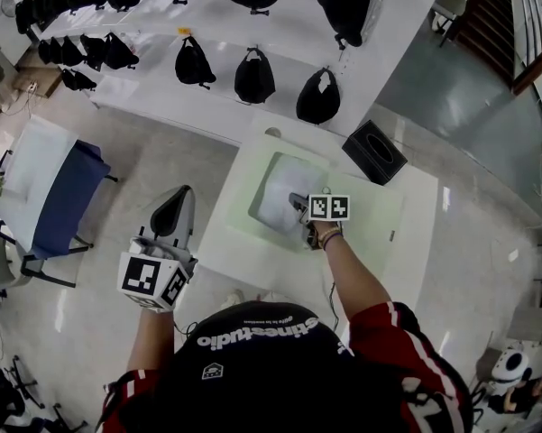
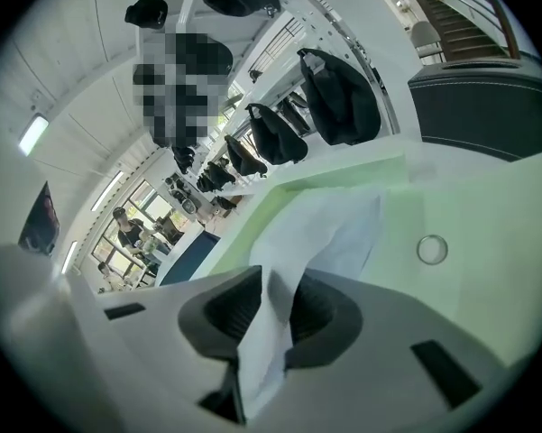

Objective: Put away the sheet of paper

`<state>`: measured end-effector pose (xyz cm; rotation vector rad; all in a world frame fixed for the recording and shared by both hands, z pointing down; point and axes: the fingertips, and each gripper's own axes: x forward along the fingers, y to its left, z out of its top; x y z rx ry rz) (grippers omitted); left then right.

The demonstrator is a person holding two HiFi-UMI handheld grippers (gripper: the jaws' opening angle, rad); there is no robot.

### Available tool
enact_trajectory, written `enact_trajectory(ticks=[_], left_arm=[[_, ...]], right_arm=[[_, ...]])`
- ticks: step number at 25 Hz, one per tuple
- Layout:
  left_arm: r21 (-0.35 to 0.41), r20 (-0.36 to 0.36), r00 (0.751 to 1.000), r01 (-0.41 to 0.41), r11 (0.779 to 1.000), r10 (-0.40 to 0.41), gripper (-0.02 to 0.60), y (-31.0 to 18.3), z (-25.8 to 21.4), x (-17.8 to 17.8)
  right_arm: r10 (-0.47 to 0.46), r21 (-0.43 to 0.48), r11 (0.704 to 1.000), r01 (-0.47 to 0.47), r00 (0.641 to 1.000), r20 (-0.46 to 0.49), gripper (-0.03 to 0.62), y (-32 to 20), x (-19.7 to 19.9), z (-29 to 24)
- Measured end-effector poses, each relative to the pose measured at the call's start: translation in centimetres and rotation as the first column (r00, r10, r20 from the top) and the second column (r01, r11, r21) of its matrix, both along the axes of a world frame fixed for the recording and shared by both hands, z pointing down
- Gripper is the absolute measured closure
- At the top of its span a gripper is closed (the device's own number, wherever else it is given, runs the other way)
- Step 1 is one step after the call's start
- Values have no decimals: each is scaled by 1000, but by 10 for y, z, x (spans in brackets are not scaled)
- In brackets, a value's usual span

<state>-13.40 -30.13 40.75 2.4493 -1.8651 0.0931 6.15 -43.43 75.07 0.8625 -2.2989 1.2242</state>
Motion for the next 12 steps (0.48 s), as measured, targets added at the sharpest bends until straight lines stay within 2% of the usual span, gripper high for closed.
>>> enact_trajectory(ticks=[5,9,12], left_arm=[[-7,-18,1000,-25,1000,25,577,-4,1,7],[-5,-19,998,-53,999,53,577,-5,3,13],[-8,-25,998,-65,998,65,577,-8,2,16]], right_arm=[[17,4,1000,-17,998,-54,489,2,15,4],[29,14,1000,-27,994,-106,477,7,32,7],[51,11,999,-50,993,-106,477,8,43,8]])
